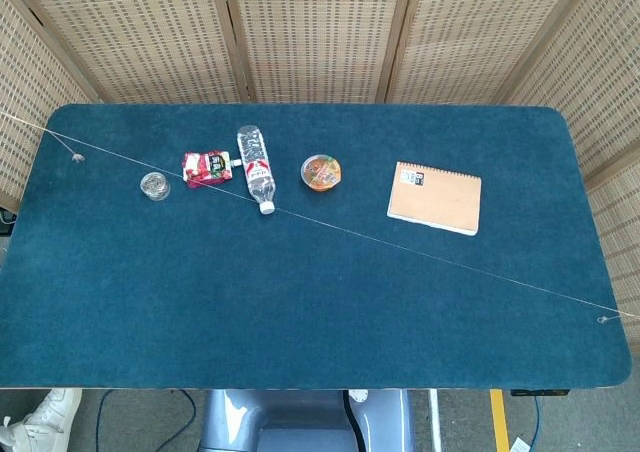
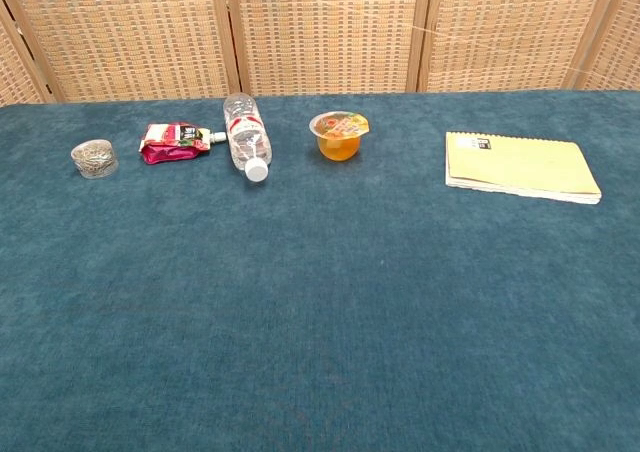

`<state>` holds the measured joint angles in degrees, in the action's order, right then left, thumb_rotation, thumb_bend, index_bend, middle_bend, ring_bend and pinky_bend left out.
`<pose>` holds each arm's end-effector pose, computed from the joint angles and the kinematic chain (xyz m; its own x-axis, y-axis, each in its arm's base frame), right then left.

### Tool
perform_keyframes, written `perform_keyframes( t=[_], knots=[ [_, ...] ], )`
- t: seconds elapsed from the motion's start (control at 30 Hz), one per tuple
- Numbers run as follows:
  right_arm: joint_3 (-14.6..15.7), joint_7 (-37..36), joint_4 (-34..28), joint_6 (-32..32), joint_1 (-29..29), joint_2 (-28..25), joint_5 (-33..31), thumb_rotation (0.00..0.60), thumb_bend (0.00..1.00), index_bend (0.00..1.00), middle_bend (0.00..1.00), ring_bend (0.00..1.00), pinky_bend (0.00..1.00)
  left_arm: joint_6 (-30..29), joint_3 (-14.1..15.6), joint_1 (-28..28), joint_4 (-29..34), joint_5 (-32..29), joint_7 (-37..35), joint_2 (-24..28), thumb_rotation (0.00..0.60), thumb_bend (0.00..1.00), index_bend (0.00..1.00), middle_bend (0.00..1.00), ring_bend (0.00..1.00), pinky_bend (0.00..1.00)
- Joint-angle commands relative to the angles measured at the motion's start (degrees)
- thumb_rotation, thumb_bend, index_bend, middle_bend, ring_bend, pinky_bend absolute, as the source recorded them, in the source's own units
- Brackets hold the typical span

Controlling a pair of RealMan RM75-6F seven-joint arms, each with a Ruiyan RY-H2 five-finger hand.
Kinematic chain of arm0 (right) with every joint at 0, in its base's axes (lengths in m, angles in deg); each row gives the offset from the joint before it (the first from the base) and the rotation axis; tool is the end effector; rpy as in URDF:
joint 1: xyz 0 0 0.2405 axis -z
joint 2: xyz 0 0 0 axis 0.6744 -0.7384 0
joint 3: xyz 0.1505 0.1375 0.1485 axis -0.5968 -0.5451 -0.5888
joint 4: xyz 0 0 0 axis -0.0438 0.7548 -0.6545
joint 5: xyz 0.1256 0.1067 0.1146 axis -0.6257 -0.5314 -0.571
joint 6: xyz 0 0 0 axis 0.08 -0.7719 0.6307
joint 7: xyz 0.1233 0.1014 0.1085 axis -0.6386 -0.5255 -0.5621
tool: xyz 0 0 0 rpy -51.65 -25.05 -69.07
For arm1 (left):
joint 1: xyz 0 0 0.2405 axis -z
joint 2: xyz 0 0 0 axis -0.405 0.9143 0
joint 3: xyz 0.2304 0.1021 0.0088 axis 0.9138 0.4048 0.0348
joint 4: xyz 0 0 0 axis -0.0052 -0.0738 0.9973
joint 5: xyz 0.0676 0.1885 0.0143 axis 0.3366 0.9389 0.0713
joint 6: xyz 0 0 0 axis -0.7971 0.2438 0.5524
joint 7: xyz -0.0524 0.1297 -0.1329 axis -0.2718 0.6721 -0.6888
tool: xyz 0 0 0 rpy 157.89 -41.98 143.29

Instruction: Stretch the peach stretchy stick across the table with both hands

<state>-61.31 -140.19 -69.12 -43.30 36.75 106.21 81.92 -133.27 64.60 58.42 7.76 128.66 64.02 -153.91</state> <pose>-0.4766 -0.2174 0.2659 -0.2512 -0.0246 0.9676 -0.7932 0.5782 -0.1912 -0.2443 0.4429 0.3356 0.5194 -0.4986 0.6940 0.8133 0.0392 -0.5805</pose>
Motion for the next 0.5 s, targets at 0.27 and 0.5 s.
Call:
perform_keyframes(
  t=[0.27, 0.5],
  knots=[
    [3.1, -3.5, 1.0, -2.5, 0.4, -0.2, 3.6, 0.600, 0.64, 0.72, 0.09, 0.00, 0.00, 8.9, -4.3, 4.5, 4.6, -9.0, 5.1, -0.2, 0.600, 0.64, 0.82, 0.00, 0.00, 0.00],
    [4.4, -3.4, -0.5, -4.1, 0.8, -1.8, 3.9, 0.600, 0.64, 0.72, 0.10, 0.00, 0.00, 12.2, -5.0, 7.8, 2.2, -11.3, 8.1, -2.0, 0.600, 0.64, 0.82, 0.00, 0.00, 0.00]
  ],
)
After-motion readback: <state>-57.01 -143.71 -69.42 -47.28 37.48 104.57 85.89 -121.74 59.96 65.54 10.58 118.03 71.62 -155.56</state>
